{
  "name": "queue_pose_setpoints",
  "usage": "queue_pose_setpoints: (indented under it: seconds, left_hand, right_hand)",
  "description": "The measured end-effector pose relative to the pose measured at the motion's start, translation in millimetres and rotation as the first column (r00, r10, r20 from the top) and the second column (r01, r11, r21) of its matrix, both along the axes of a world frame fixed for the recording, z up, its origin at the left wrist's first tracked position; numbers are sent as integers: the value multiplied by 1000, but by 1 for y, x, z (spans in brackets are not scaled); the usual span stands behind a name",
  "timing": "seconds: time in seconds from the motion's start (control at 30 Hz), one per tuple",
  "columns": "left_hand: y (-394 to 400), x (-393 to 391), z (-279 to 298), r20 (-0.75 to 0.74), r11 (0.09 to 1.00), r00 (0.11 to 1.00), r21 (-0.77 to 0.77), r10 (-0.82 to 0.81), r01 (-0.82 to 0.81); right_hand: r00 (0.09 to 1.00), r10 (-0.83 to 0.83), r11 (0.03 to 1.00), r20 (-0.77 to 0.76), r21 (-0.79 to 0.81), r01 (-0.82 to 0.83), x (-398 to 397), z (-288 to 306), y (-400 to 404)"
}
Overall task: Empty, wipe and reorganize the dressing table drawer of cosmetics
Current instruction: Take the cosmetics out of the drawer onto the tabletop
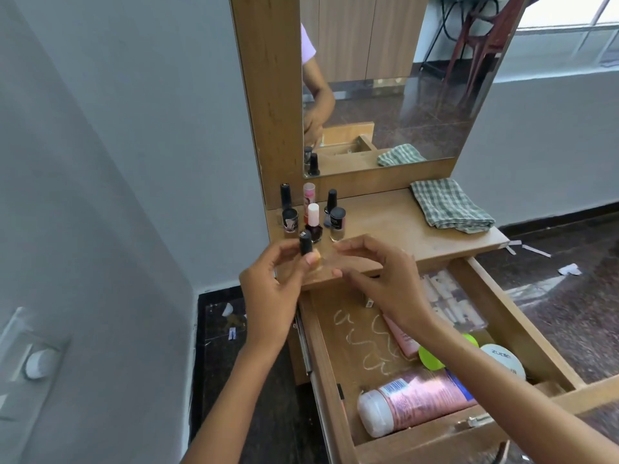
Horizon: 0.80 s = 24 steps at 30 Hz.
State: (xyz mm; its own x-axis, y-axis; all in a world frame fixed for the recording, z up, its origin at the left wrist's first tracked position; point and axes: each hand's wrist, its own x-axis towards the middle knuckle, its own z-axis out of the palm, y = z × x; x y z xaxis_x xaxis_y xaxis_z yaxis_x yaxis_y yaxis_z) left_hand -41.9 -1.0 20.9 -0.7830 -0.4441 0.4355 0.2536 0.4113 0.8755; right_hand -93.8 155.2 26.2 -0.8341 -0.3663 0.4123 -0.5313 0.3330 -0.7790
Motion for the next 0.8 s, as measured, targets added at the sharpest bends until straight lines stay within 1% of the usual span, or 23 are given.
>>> queue_pose_setpoints:
  seconds: [0.13,0.33,0.47,0.53,0.6,0.67,0.73,0.8]
  left_hand:
    - [-19,-14,-8,24,996,998,-64,63,-61]
    - [-24,-19,-21,41,992,999,-127,18,-13]
    - [-26,-19,-27,37,988,999,-152,22,-17]
    - [-28,-19,-28,22,983,999,-180,29,-25]
    - [-29,-19,-29,6,980,1000,-195,27,-25]
    - [-28,-17,-31,1,984,1000,-176,27,-27]
    - [-26,-13,-31,-11,985,998,-160,60,-61]
    - [-21,-5,-31,-68,975,989,-171,133,-142]
  right_hand:
    - [998,-27,998,-59,55,30,-6,-6,4]
    - [989,7,996,-149,89,6,-7,-13,14]
    - [974,77,991,-215,122,-51,-2,-18,22]
    - [963,147,978,-226,177,-107,3,-21,28]
    - [950,244,947,-192,256,-192,8,-24,34]
    - [930,341,890,-136,364,-273,13,-27,39]
    - [910,409,815,-62,475,-334,17,-33,42]
    - [899,437,726,-17,597,-341,19,-44,43]
